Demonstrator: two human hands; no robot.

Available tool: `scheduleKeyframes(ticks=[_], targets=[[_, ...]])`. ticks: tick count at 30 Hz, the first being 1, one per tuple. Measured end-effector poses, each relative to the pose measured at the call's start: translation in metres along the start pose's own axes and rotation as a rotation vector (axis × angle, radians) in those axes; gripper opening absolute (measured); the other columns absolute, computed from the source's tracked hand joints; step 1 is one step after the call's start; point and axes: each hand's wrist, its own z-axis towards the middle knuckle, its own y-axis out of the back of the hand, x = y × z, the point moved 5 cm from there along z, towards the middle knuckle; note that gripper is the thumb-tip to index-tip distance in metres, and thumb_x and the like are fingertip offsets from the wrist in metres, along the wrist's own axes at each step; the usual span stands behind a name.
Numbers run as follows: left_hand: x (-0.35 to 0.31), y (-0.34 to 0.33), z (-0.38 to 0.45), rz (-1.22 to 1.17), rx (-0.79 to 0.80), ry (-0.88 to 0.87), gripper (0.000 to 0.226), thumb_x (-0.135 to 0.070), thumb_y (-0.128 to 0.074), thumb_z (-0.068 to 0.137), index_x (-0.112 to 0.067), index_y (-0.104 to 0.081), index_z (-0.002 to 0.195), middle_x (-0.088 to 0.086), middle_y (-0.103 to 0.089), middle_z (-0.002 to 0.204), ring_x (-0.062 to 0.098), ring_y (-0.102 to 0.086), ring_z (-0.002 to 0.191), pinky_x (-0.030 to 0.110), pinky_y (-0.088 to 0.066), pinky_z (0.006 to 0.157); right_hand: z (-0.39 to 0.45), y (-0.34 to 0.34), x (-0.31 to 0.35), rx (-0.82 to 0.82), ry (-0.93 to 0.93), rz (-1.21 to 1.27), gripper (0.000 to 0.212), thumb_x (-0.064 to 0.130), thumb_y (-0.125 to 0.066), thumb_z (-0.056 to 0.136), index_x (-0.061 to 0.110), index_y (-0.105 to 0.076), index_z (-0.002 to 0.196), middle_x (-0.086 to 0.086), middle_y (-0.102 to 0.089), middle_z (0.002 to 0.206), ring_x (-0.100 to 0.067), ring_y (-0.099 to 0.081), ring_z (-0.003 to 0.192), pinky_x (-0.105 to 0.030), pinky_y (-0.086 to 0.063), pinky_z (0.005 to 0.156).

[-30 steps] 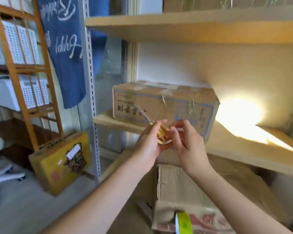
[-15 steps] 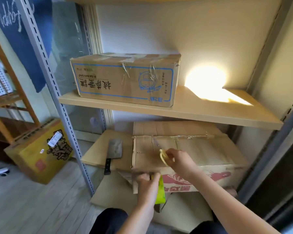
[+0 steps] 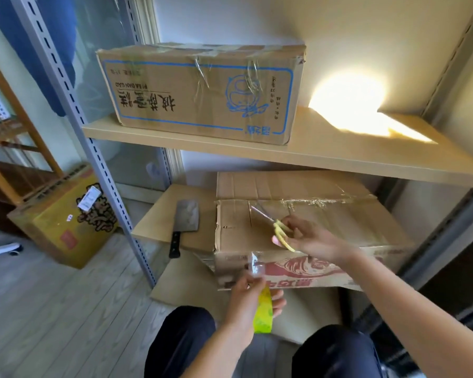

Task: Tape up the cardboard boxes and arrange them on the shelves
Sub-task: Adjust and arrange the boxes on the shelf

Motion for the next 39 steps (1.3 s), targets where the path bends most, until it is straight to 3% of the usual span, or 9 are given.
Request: scheduleKeyframes(ticks=[6, 13, 16, 20, 23, 26, 30, 34, 39], targets=[[0.005, 0.001, -0.001, -0.075, 0.027, -0.002, 0.009, -0.014, -0.049, 0.101, -0.007, -0.051, 0.097, 0.027, -0.065, 0.072, 0.029, -0.063, 0.052, 0.03, -0.051, 0.052, -0.059, 0.026, -0.021, 0.499, -0.548, -0.587, 0.069, 0.069, -0.059, 0.064, 0.035, -0.055, 0.124, 0.002, -0.062, 0.105, -0.017, -0.061, 0.082, -0.021, -0.054, 0.061], [0.007, 0.011, -0.006, -0.079, 0.04, 0.064, 0.012, -0.012, -0.045, 0.102, -0.004, -0.052, 0.095, 0.024, -0.06, 0.064, 0.025, -0.056, 0.045, 0.026, -0.047, 0.05, -0.005, -0.036, -0.033, 0.599, -0.421, -0.407, 0.029, 0.042, -0.056, 0.093, 0.025, -0.074, 0.107, 0.007, -0.053, 0.077, -0.006, -0.043, 0.06, -0.017, -0.034, 0.055], [0.015, 0.026, -0.006, -0.052, 0.027, 0.101, 0.011, -0.011, -0.043, 0.102, -0.003, -0.049, 0.099, 0.023, -0.059, 0.064, 0.025, -0.058, 0.046, 0.027, -0.049, 0.051, 0.0, -0.045, -0.026, 0.537, -0.257, -0.577, 0.025, 0.046, -0.055, 0.093, 0.033, -0.077, 0.096, 0.016, -0.067, 0.074, 0.005, -0.056, 0.069, -0.015, -0.041, 0.069], [0.017, 0.042, -0.013, -0.006, 0.002, 0.059, 0.006, -0.004, -0.046, 0.1, 0.0, -0.049, 0.097, 0.025, -0.059, 0.062, 0.027, -0.058, 0.045, 0.027, -0.046, 0.047, -0.019, -0.027, -0.013, 0.396, -0.182, -0.802, 0.032, 0.031, -0.049, 0.099, 0.025, -0.066, 0.125, 0.008, -0.059, 0.133, -0.013, -0.051, 0.123, -0.022, -0.036, 0.098], [-0.012, 0.036, -0.024, 0.053, 0.023, -0.079, 0.009, -0.005, -0.051, 0.099, 0.003, -0.052, 0.095, 0.027, -0.059, 0.062, 0.028, -0.058, 0.043, 0.028, -0.044, 0.044, -0.054, 0.009, 0.025, 0.331, -0.142, -0.753, 0.028, 0.032, -0.05, 0.1, 0.028, -0.068, 0.121, 0.013, -0.065, 0.12, -0.004, -0.059, 0.104, -0.019, -0.042, 0.089], [-0.055, 0.014, -0.033, 0.115, 0.043, -0.234, 0.014, -0.011, -0.056, 0.097, 0.003, -0.054, 0.098, 0.031, -0.067, 0.071, 0.032, -0.064, 0.048, 0.029, -0.048, 0.044, -0.073, 0.072, 0.087, -0.114, -0.024, -0.609, 0.013, 0.033, -0.061, 0.094, 0.028, -0.073, 0.093, 0.008, -0.07, 0.082, -0.006, -0.061, 0.07, -0.02, -0.05, 0.064], [-0.105, -0.021, -0.043, 0.12, 0.052, -0.379, 0.014, -0.015, -0.056, 0.098, -0.002, -0.06, 0.102, 0.026, -0.071, 0.073, 0.031, -0.067, 0.052, 0.031, -0.054, 0.045, -0.053, 0.169, 0.115, -0.754, -0.131, -0.73, 0.017, 0.03, -0.061, 0.095, 0.015, -0.065, 0.088, 0.0, -0.061, 0.076, -0.021, -0.059, 0.069, -0.036, -0.052, 0.064], [-0.13, -0.038, -0.051, 0.076, 0.054, -0.406, 0.013, -0.009, -0.054, 0.099, 0.003, -0.058, 0.1, 0.023, -0.069, 0.065, 0.027, -0.064, 0.043, 0.029, -0.051, 0.037, -0.011, 0.196, 0.088, -0.626, -0.375, -0.836, 0.022, 0.011, -0.051, 0.096, -0.004, -0.063, 0.107, -0.021, -0.063, 0.1, -0.036, -0.062, 0.097, -0.038, -0.049, 0.077], [-0.13, -0.025, -0.054, 0.062, 0.036, -0.39, 0.018, -0.009, -0.053, 0.098, 0.008, -0.059, 0.099, 0.028, -0.065, 0.06, 0.029, -0.06, 0.038, 0.031, -0.05, 0.038, 0.003, 0.194, 0.076, -0.726, -0.349, -0.949, 0.018, 0.001, -0.056, 0.091, 0.001, -0.064, 0.107, -0.014, -0.06, 0.104, -0.026, -0.063, 0.092, -0.034, -0.057, 0.08]])
